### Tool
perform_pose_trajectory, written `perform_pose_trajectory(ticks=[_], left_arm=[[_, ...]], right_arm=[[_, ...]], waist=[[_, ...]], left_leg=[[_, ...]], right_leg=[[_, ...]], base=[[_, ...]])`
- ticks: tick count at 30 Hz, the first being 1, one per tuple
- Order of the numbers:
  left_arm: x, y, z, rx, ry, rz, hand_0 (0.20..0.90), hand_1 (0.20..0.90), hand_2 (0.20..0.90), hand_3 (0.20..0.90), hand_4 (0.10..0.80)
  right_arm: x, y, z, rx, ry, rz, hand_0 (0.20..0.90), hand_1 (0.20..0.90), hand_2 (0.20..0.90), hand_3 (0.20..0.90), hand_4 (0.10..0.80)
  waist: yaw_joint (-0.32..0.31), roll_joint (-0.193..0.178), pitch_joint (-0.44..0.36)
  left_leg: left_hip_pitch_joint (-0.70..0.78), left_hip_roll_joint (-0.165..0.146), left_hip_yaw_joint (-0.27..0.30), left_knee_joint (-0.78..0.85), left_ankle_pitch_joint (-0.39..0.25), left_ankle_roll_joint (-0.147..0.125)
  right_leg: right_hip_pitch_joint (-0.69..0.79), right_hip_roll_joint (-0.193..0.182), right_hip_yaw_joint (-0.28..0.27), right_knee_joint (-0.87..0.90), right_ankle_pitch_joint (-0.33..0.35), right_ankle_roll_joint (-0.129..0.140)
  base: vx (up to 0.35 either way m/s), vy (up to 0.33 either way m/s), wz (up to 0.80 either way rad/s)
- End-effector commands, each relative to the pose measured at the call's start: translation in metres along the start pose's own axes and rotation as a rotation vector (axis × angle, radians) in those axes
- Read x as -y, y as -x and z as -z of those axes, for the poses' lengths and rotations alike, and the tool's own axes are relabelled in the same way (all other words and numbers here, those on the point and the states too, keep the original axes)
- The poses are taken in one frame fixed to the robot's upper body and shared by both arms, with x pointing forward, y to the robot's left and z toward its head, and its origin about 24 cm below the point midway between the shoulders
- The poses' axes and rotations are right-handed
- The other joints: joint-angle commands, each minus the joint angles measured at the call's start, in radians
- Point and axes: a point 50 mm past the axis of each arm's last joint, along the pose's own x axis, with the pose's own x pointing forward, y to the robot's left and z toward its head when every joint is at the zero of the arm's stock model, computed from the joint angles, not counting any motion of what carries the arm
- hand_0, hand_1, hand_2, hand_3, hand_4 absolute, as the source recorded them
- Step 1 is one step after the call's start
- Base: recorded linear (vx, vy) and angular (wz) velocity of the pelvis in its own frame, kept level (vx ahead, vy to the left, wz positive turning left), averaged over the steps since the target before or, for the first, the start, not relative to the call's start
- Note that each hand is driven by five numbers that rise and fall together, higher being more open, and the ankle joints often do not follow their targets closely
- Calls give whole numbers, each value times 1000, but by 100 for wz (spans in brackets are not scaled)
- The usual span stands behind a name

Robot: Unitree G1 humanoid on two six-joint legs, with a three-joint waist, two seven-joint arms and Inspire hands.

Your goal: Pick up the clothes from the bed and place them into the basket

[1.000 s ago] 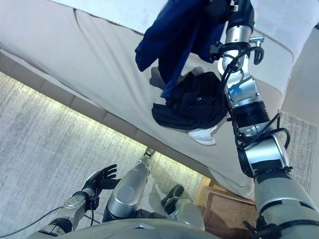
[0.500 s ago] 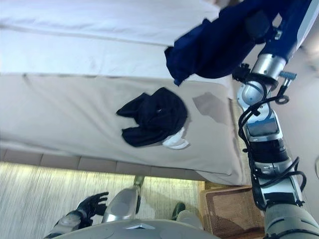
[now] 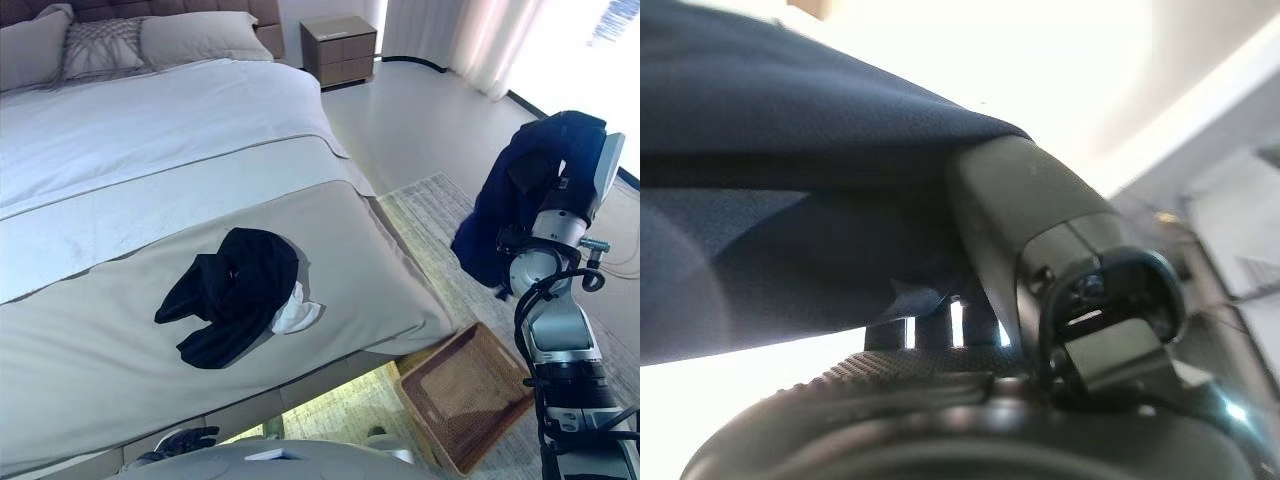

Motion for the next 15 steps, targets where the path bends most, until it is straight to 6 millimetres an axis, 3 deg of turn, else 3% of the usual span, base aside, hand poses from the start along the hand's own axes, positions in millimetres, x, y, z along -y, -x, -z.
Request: perform_pose_trajectory(ticks=[1, 3, 7, 12, 15], left_arm=[[24, -7, -63, 195, -21, 106, 900, 900, 900, 900, 800], [23, -7, -57, 175, -19, 96, 900, 900, 900, 900, 800], [15, -7, -56, 160, -21, 75, 900, 900, 900, 900, 800], [2, -6, -69, 192, -21, 55, 900, 900, 900, 900, 800], [-2, -4, -93, 273, -11, 44, 900, 900, 900, 900, 800]], right_arm=[[28, -21, -10, 52, 20, 108, 300, 300, 300, 200, 100], [29, -9, 30, -112, 101, 89, 300, 300, 300, 200, 100], [30, 4, 64, -270, 206, 54, 300, 300, 300, 200, 100], [39, 11, 101, -426, 409, 39, 300, 300, 300, 200, 100], [40, 4, 112, -493, 506, 39, 300, 300, 300, 200, 100]], waist=[[24, -2, -39], [15, 0, -35], [7, 5, -22], [3, 35, 13], [3, 66, 65]], left_leg=[[90, -39, 72, 7, -199, 43], [92, -33, 82, 7, -198, 43], [88, -27, 91, 7, -193, 42], [62, -25, 90, 7, -178, 38], [23, -27, 79, 7, -161, 31]], right_leg=[[-76, 36, -48, 18, 34, -25], [-80, 40, -40, 17, 35, -25], [-92, 42, -34, 25, 35, -26], [-128, 42, -30, 39, 38, -30], [-175, 35, -27, 55, 39, -34]], base=[[-31, -74, -15], [-20, -90, -16], [-31, -103, -6], [-93, -106, -11], [-226, -81, -4]])
